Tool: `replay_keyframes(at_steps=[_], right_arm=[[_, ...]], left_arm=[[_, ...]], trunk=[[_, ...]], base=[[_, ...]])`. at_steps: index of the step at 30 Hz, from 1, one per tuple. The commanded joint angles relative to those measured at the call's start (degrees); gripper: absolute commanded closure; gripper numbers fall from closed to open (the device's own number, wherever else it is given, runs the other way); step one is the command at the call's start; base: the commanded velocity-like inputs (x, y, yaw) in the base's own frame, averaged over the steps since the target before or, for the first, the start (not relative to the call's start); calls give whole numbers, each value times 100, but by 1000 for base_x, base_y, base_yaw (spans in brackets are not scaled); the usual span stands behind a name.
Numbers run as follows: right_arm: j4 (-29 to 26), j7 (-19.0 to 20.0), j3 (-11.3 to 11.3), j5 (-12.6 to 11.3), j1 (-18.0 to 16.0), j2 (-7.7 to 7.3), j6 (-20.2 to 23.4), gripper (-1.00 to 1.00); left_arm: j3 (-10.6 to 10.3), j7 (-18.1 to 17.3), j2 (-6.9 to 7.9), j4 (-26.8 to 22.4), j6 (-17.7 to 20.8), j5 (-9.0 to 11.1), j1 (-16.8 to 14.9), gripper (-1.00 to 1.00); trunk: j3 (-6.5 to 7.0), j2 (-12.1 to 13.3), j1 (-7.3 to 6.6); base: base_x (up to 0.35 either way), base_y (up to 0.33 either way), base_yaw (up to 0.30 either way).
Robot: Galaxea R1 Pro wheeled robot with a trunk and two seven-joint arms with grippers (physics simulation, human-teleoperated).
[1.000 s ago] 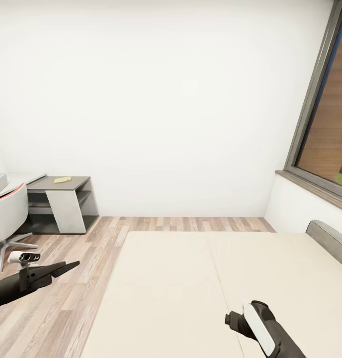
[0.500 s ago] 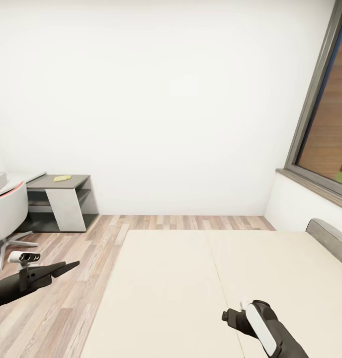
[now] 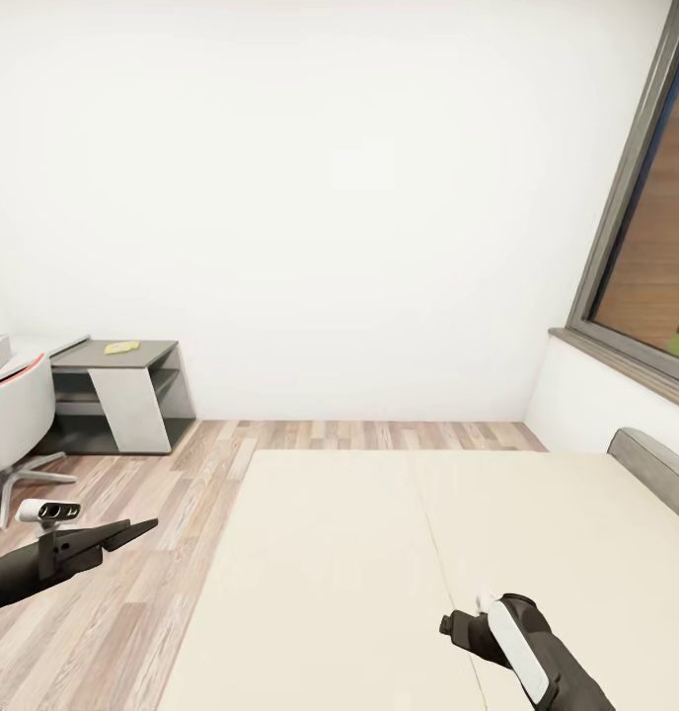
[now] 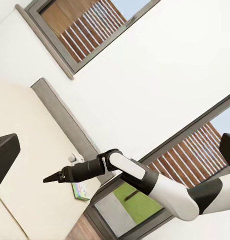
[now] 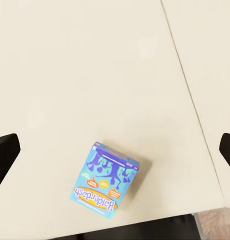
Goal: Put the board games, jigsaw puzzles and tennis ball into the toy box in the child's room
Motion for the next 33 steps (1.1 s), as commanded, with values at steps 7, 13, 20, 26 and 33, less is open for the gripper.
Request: replay_keyframes(at_steps=[7,13,20,26,33], right_arm=[[-3,-57,24,-59,-13,7,9,-100],[-2,-57,24,-59,-15,8,9,-100],[-1,-57,24,-59,-16,28,9,-100],[3,-57,24,-58,-16,18,8,-100],[8,-57,24,-57,-15,31,1,-100]], left_arm=[[5,-22,7,-1,60,-6,-5,-100],[2,-22,8,-1,63,-7,-5,-100],[0,-22,8,-1,62,1,-5,-100],[3,-22,13,-1,60,1,-5,-100],[8,-22,28,-1,61,-6,-5,-100]], trunk=[[-80,-14,4],[-137,-14,4],[-203,-14,4],[-259,-14,4],[-325,-14,4]], base=[[0,0,0],[0,0,0],[0,0,0],[0,0,0],[0,0,0]])
